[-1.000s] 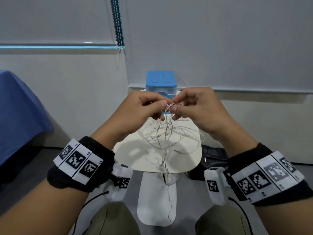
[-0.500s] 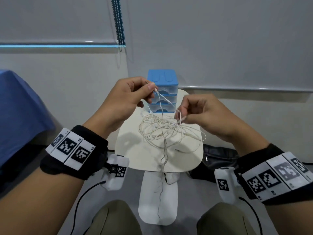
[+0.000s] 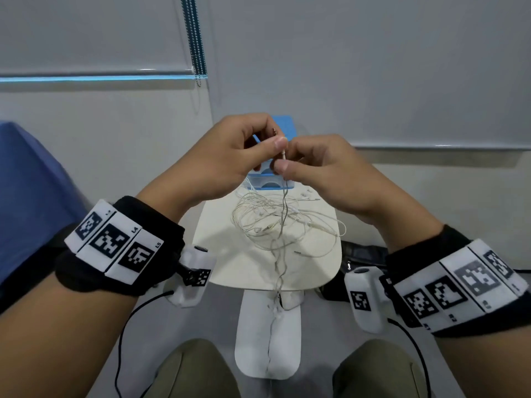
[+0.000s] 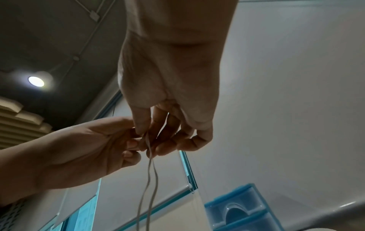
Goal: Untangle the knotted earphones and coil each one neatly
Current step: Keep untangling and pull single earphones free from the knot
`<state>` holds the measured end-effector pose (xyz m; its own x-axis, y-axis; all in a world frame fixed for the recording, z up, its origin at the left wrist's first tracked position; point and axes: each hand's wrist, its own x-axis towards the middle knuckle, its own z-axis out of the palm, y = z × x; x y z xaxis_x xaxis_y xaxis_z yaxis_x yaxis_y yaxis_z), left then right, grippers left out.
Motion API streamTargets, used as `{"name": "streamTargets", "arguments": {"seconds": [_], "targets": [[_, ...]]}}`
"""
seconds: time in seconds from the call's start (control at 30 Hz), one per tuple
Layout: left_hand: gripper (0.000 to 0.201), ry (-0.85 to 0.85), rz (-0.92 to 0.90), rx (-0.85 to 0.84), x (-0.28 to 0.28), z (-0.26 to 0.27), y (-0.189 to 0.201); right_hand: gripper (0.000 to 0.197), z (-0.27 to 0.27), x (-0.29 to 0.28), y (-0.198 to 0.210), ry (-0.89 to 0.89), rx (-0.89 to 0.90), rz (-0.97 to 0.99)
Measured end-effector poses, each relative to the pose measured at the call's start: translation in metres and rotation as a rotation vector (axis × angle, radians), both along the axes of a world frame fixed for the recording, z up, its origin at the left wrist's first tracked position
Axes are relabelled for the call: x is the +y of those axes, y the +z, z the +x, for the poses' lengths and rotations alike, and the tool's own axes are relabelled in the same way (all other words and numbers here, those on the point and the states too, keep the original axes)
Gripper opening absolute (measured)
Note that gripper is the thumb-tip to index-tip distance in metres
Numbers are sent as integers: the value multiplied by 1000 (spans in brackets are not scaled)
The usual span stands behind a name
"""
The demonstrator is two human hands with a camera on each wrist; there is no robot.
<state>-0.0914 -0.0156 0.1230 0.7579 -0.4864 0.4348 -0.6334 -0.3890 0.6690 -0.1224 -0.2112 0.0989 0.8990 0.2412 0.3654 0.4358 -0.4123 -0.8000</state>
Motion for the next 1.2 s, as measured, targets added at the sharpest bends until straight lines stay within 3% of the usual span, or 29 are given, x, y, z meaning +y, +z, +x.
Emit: {"name": "streamTargets", "arguments": {"seconds": [0.13,0.23,0.37,0.57,0.7,0.87,1.0,1.07,1.2], "targets": [[10,-1,-85,-28,2,1,7,23,-1,6,11,-50,-15,-64],[10,-50,-250,128,7,4,-1,23,-10,10,22,-31,-10,62],[12,-183,-309,289,5,-1,-22,26,-18,11,33,-9,24,292],[7,-305,-464,440,-17,-8,-42,25,-11,19,32,-63,13,341],[7,-342,-288,526,-11,-2,-87,20,1,4,40,-179,-84,471],[24,-196,-108,660,9,6,-142,24,13,-39,59,-468,-332,650],[33,-128,-32,710,18,10,-150,28,20,-70,60,-431,-223,1035],[38,-104,-52,717,16,12,-139,25,23,-70,49,-418,-82,995],[40,-133,-55,697,11,12,-109,16,21,-50,3,-297,174,512]]}}
